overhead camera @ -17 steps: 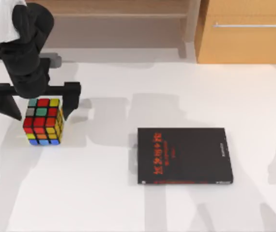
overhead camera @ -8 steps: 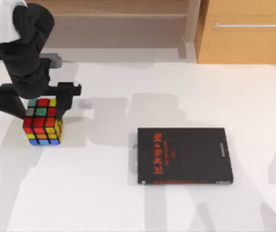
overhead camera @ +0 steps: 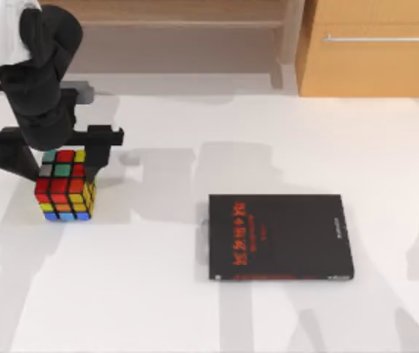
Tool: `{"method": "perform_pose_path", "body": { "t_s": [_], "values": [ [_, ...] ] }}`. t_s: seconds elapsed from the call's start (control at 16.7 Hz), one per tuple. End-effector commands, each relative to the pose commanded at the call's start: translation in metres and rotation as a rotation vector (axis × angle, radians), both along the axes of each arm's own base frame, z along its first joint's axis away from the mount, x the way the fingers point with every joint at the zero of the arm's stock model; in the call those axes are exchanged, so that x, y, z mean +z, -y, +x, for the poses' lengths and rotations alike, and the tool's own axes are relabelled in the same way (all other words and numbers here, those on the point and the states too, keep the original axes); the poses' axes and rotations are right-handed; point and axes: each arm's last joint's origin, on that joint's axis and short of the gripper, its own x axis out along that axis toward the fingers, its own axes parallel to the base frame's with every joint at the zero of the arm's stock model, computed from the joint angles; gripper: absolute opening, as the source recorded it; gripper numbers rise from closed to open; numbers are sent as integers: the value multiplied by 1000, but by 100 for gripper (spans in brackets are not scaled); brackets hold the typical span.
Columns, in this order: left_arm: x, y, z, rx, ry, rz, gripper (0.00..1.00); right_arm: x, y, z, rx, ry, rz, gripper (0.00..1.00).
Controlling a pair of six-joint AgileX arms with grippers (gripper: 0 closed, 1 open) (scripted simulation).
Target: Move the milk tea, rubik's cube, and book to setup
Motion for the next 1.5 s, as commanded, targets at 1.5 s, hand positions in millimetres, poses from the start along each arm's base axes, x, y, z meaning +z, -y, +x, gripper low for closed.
{"method": "perform_pose_path", "body": {
  "t_s": [1.5],
  "values": [
    [83, -15, -13, -77, 280, -143, 0, 0, 0, 0, 0, 0, 0, 100]
  ]
}}
